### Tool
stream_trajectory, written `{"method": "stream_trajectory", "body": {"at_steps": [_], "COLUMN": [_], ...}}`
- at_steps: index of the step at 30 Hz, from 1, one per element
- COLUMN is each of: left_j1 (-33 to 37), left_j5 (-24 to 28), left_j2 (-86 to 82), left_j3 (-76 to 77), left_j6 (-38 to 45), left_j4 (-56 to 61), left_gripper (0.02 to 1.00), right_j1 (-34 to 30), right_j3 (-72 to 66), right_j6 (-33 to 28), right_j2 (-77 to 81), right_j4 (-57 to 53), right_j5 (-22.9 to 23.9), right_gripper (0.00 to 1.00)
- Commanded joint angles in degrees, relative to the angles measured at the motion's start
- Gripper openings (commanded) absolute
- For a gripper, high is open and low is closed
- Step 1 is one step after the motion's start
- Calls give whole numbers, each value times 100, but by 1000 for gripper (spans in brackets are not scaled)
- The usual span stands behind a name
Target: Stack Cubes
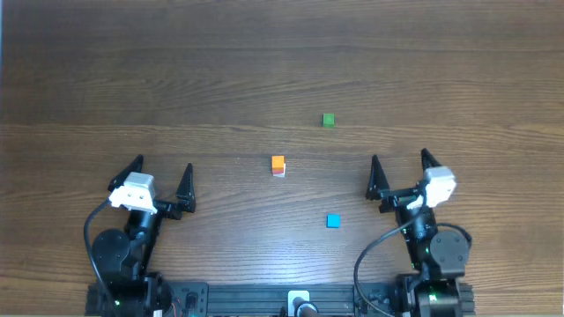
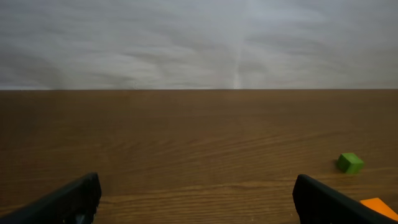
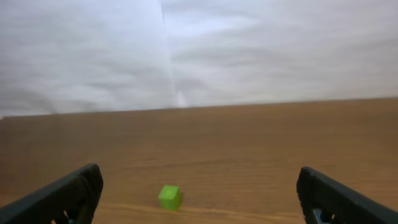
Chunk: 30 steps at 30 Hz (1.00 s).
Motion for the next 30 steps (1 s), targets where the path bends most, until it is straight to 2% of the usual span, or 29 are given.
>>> {"method": "stream_trajectory", "body": {"at_steps": [1, 5, 17, 20, 26, 30], "left_j1": [-28, -28, -28, -28, -28, -28], "left_j5": [57, 57, 57, 57, 57, 57], "left_j2": [-39, -39, -39, -39, -39, -39], "left_j3": [-37, -37, -37, -37, -37, -37], "left_j6": [103, 103, 103, 103, 103, 103], "left_j4": [13, 13, 13, 13, 13, 13], "left_gripper": [998, 998, 998, 998, 998, 1000], "right_j1": [13, 15, 188, 466, 1084, 1377], "right_j3": [960, 2020, 5871, 6432, 7012, 7320], "right_j6": [181, 181, 160, 162, 162, 225], "right_j2": [1137, 2415, 6336, 6955, 7930, 8502], "right_j4": [-96, -621, -4409, -4824, -4793, -4876], "right_j5": [-505, -713, -629, -398, -173, 153], "right_gripper": [993, 993, 991, 991, 991, 991]}}
